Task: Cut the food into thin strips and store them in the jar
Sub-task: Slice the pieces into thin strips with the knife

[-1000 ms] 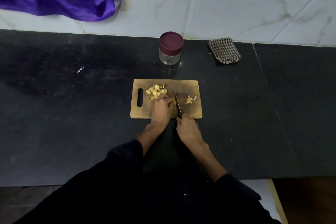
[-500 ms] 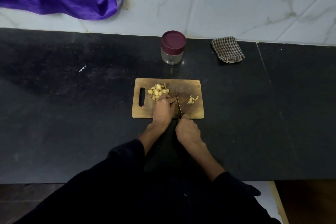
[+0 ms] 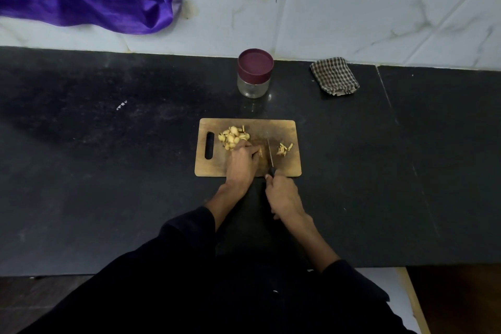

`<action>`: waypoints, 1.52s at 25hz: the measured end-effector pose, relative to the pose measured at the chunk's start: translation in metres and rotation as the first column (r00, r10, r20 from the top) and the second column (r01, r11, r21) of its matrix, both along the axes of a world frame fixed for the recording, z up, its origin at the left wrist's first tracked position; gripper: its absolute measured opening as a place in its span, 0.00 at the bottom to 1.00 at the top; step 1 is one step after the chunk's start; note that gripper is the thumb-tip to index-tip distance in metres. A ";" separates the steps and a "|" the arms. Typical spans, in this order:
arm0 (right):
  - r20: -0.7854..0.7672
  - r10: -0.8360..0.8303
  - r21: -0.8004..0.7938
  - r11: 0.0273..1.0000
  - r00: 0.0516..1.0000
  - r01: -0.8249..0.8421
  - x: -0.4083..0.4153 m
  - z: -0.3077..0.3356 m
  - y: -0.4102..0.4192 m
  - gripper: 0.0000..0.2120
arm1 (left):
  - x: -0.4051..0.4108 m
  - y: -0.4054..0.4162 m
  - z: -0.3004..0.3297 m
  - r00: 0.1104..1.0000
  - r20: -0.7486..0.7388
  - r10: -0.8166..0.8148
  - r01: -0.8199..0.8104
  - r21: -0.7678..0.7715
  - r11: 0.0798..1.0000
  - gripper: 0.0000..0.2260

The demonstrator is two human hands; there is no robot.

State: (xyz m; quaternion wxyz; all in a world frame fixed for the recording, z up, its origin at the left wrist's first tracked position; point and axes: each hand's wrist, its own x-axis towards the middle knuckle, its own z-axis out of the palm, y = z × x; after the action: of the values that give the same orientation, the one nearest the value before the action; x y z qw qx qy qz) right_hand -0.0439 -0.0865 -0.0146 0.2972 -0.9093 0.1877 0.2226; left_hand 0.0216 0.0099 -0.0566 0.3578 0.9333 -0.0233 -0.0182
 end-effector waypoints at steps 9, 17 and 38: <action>-0.011 0.073 -0.024 0.997 0.997 -0.073 0.000 -0.003 0.005 0.13 | 0.000 0.001 0.000 1.000 0.017 -0.002 0.003 -0.023 1.000 0.11; -0.029 0.088 -0.061 0.994 0.996 -0.089 0.004 -0.006 0.004 0.13 | 0.001 0.001 -0.002 1.000 0.012 -0.003 0.004 -0.025 1.000 0.11; -0.019 -0.044 -0.036 0.998 0.999 0.043 0.001 -0.004 -0.005 0.15 | -0.002 0.002 0.001 1.000 0.027 0.009 -0.007 -0.072 0.997 0.12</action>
State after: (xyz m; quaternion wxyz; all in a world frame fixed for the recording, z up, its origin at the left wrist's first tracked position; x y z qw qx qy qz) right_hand -0.0429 -0.0920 -0.0183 0.2840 -0.9078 0.2143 0.2219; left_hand 0.0194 0.0119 -0.0554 0.3910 0.9200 -0.0251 -0.0033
